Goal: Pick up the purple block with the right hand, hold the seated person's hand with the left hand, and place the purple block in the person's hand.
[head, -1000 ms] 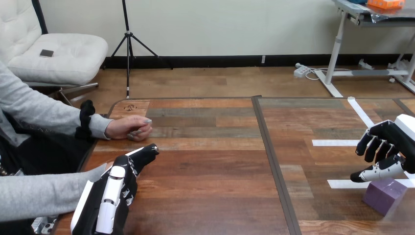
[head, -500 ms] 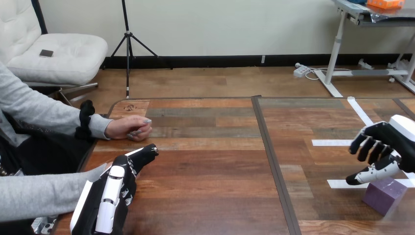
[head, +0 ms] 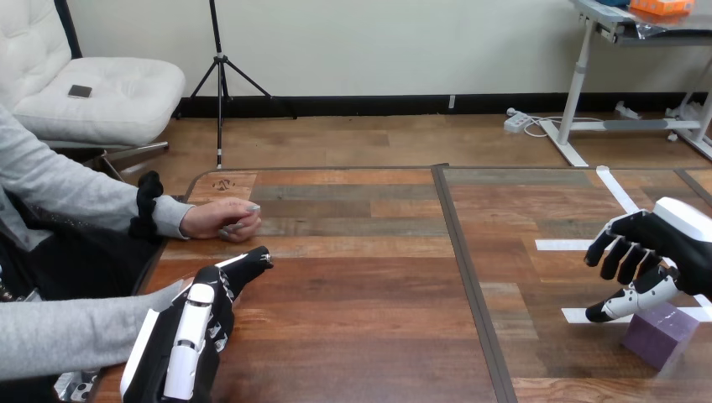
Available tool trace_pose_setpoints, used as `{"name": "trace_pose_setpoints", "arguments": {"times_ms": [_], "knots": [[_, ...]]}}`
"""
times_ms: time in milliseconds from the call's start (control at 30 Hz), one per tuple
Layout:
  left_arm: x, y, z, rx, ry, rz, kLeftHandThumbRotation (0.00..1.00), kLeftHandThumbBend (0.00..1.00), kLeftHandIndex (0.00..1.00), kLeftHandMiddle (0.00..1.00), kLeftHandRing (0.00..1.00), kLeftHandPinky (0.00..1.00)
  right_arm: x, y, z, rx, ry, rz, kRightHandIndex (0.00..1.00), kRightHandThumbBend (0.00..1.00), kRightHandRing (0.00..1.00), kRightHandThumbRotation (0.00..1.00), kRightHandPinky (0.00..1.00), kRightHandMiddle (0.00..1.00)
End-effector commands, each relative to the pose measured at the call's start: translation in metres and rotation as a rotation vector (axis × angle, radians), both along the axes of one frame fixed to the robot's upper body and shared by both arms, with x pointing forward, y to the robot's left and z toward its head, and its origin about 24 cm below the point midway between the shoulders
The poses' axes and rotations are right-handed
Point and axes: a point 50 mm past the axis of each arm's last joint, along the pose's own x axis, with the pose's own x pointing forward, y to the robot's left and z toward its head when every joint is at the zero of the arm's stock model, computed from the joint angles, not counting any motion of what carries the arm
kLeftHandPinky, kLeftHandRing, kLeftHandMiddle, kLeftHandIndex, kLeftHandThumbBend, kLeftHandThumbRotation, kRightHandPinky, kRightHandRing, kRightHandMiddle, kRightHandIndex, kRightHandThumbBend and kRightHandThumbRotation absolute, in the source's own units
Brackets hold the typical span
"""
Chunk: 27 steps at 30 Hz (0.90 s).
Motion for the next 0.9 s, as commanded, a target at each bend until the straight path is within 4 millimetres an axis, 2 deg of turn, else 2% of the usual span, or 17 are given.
{"name": "trace_pose_setpoints", "arguments": {"times_ms": [0, 867], "knots": [[0.016, -0.006, 0.022, -0.010, -0.126, -0.005, 1.00, 0.20, 0.66, 0.84, 0.90, 1.00, 0.013, -0.008, 0.044, -0.034, -0.113, 0.001, 0.58, 1.00, 0.54, 0.00, 0.49, 0.57], [0.018, -0.006, 0.021, -0.011, -0.133, -0.001, 1.00, 0.19, 0.63, 0.83, 0.92, 1.00, 0.012, -0.014, 0.055, -0.097, -0.036, 0.011, 0.62, 1.00, 0.58, 0.04, 0.55, 0.61]]}}
